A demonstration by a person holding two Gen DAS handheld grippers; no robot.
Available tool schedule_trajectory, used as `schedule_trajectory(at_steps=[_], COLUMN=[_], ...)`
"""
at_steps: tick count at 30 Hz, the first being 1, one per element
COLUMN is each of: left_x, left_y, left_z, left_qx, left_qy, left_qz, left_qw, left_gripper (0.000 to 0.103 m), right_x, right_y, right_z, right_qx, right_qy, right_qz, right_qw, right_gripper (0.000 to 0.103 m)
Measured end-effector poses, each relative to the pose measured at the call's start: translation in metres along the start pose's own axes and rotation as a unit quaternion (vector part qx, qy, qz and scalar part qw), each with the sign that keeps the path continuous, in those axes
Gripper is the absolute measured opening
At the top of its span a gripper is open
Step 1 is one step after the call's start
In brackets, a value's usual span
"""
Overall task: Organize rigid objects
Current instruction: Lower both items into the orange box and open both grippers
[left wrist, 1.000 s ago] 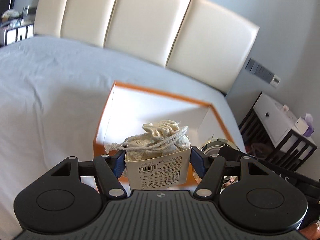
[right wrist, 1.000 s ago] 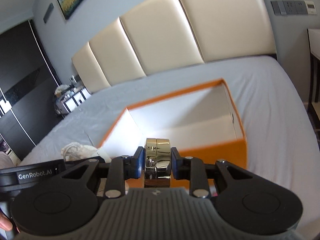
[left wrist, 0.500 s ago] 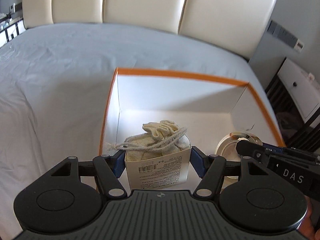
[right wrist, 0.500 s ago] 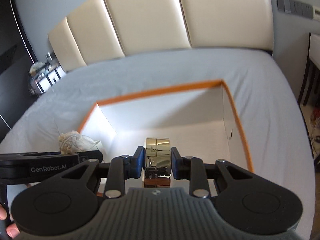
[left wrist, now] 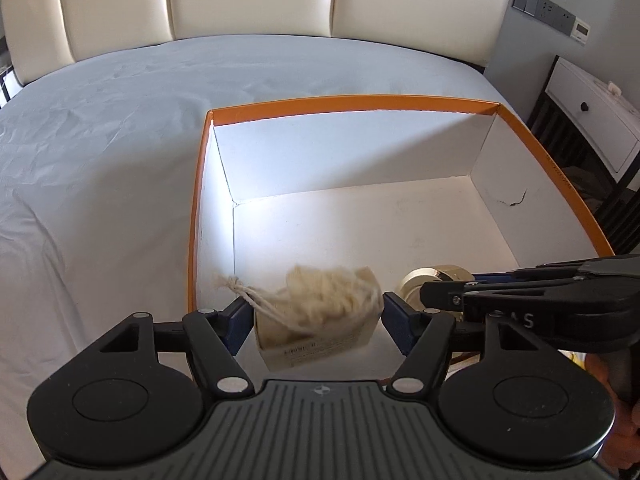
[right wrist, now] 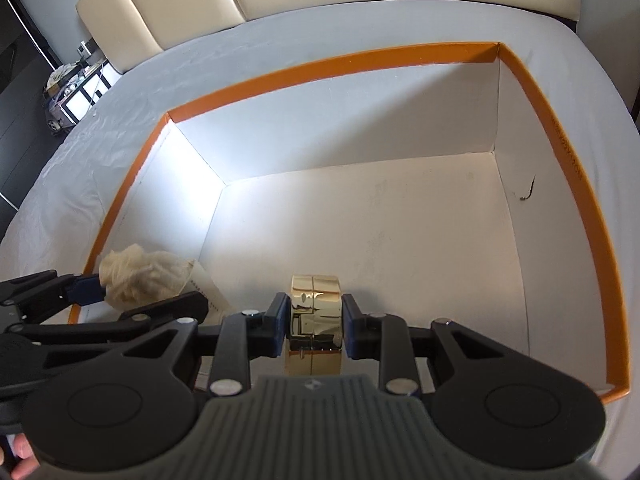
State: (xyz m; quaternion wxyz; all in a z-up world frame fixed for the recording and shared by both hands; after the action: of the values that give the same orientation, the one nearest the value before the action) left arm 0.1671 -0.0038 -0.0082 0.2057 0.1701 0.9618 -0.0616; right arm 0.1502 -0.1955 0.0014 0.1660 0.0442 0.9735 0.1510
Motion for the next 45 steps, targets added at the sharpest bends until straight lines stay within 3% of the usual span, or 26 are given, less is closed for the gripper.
schedule_trajectory(at_steps=[2, 5, 7, 10, 12, 18, 22, 28, 33, 40, 45], left_x=[-0.003, -0.001, 0.000, 0.004, 0.006, 0.012, 0.013, 0.016, 0.020, 0.031, 0.052], left_y=[0.004, 0.017, 0.031, 0.057, 0.072, 0.089, 0.091, 0.087, 0.081, 0.067, 0.046], left_z=[-0.001, -0.010, -0.021, -0.040, -0.047, -0.045, -0.048, -0.051, -0.060, -0.076, -0.090], left_qx=[0.007, 0.051, 0.084, 0.121, 0.121, 0.109, 0.112, 0.109, 0.107, 0.105, 0.107], left_qy=[-0.006, -0.020, -0.046, -0.090, -0.111, -0.109, -0.111, -0.117, -0.124, -0.136, -0.183], left_qz=[-0.007, -0.048, -0.091, -0.164, -0.196, -0.231, -0.226, -0.216, -0.204, -0.185, -0.146], left_qw=[0.9999, 0.9974, 0.9912, 0.9749, 0.9667, 0.9608, 0.9614, 0.9632, 0.9652, 0.9677, 0.9662], left_gripper=[0.079, 0.079, 0.078, 0.078, 0.078, 0.077, 0.077, 0.077, 0.076, 0.076, 0.073], right_x=[0.001, 0.002, 0.002, 0.000, -0.001, -0.003, -0.004, -0.005, -0.004, 0.010, 0.028], right_y=[0.001, 0.003, 0.006, 0.010, 0.014, 0.036, 0.047, 0.045, 0.037, 0.042, 0.032], right_z=[0.001, 0.001, 0.001, 0.002, 0.003, 0.010, 0.014, 0.016, 0.013, -0.020, -0.055], right_qx=[0.003, 0.001, 0.006, 0.014, 0.018, -0.009, -0.017, 0.054, 0.067, 0.074, 0.046], right_qy=[-0.001, 0.003, 0.005, 0.008, 0.011, 0.025, 0.032, 0.036, 0.037, -0.017, -0.082], right_qz=[-0.001, -0.001, -0.004, -0.011, -0.012, -0.012, -0.015, -0.024, -0.009, -0.036, -0.048], right_qw=[1.000, 1.000, 1.000, 1.000, 1.000, 1.000, 0.999, 0.998, 0.997, 0.996, 0.994], right_gripper=[0.027, 0.027, 0.027, 0.027, 0.027, 0.028, 0.028, 0.037, 0.037, 0.040, 0.057])
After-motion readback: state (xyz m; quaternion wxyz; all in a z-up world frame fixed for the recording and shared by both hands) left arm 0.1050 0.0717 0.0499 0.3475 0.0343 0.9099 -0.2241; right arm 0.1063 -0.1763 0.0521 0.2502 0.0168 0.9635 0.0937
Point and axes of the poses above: each gripper's, at about its wrist camera, not at the fingertips, and z roughly the way its jaws point, y to its left, x to its underside, the point moved 3 cm from there along z, roughly the way its jaws point, and after that the axes turned 12 degrees about y, right-handed, at the moved point
